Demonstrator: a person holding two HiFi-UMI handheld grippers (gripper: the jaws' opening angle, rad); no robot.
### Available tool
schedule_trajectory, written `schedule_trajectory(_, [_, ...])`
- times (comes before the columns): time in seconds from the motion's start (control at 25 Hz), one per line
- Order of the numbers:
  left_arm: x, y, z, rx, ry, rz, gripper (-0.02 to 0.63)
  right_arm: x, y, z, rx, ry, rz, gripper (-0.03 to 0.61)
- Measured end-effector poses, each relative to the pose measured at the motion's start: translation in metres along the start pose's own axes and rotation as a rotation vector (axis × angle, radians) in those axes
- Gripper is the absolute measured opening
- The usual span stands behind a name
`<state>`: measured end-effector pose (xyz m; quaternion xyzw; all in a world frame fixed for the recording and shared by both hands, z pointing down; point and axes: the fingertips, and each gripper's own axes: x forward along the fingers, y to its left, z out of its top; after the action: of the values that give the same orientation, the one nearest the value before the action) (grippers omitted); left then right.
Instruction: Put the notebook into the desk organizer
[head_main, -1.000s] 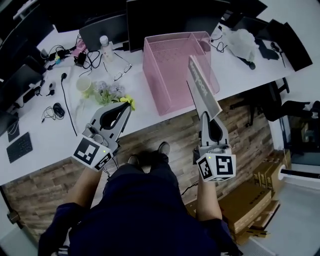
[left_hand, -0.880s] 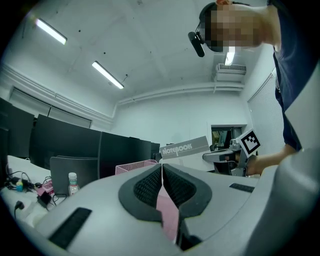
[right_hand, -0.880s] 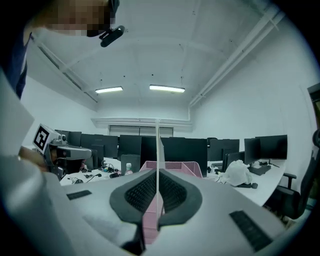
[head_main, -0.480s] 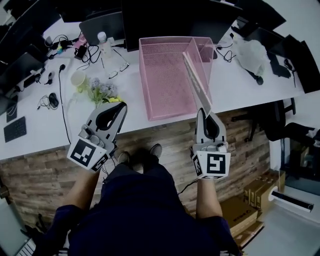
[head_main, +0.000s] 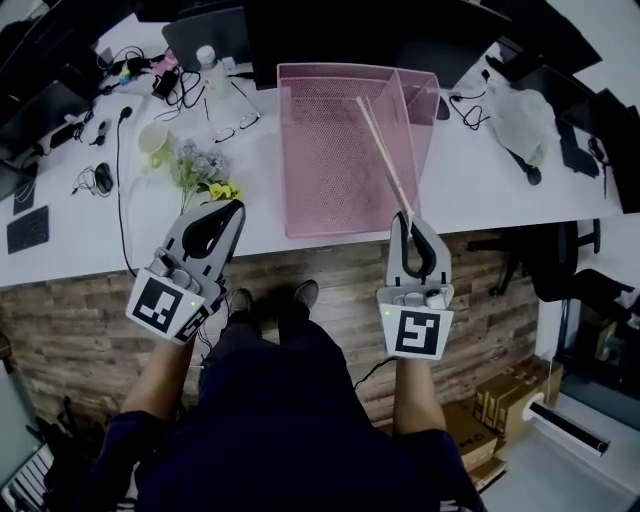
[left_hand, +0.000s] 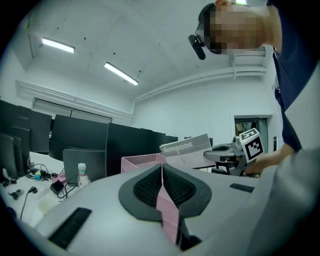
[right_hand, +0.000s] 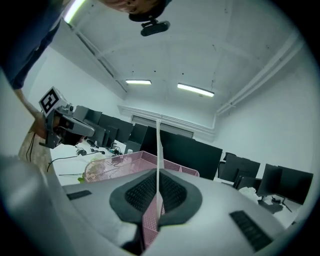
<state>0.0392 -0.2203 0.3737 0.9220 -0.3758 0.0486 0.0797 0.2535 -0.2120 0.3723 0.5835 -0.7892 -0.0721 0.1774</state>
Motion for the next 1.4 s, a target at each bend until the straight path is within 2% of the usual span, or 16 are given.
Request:
schedule_trajectory(0.12, [0.002, -0.003, -0.003, -0.003, 0.002, 0.008, 0.032, -0.001, 0.009, -0.005, -0.036, 0.011, 0.034, 0.011])
schedule_trajectory(0.36, [-0.001, -0.007, -0.009, -0.013, 0.008, 0.008, 0.032, -0.002, 0.031, -0.021, -0.023, 0.047, 0.09, 0.012])
schedule_trajectory(0.68, [-0.017, -0.003, -0.019, -0.031, 0.013, 0.019, 0.032, 0.0, 0.049, -0.036, 0.02, 0.1, 0.127, 0.032])
schedule_trajectory(1.4, [-0.039, 0.008, -0.043, -0.084, 0.03, 0.023, 0.032, 0.006, 0.076, -0.058, 0.024, 0.225, 0.167, 0.08])
